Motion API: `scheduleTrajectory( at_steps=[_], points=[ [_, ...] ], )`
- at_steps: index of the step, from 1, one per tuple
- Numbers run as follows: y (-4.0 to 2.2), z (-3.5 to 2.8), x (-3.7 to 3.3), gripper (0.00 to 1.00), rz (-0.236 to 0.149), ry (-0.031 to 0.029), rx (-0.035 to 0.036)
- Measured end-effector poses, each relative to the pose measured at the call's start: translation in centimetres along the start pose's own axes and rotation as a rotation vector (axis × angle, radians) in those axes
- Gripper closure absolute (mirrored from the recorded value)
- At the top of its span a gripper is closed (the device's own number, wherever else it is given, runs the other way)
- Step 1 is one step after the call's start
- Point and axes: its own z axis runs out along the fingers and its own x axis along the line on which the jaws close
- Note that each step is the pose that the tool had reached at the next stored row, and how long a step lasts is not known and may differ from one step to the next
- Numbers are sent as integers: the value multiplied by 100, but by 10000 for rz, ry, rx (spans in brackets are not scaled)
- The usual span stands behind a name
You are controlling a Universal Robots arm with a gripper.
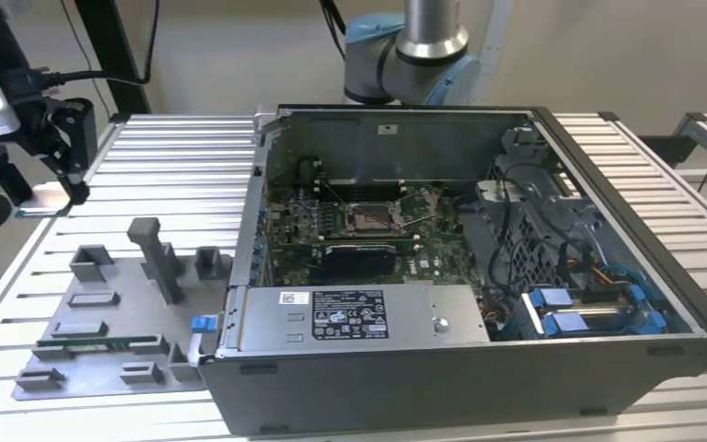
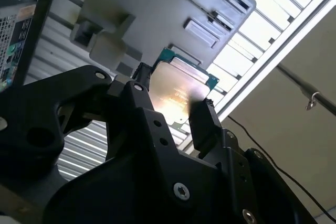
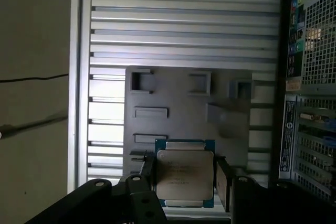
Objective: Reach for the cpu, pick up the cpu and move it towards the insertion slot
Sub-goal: 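Pick up the cpu and move it towards the insertion slot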
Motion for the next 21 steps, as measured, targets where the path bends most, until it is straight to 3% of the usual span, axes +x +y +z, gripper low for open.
scheduleTrajectory(
  at_steps=[11, 21],
  points=[
    [-2, -1, -143, 100, 1, 11, 0],
    [-7, -2, -378, 100, 0, 12, 1]
  ],
)
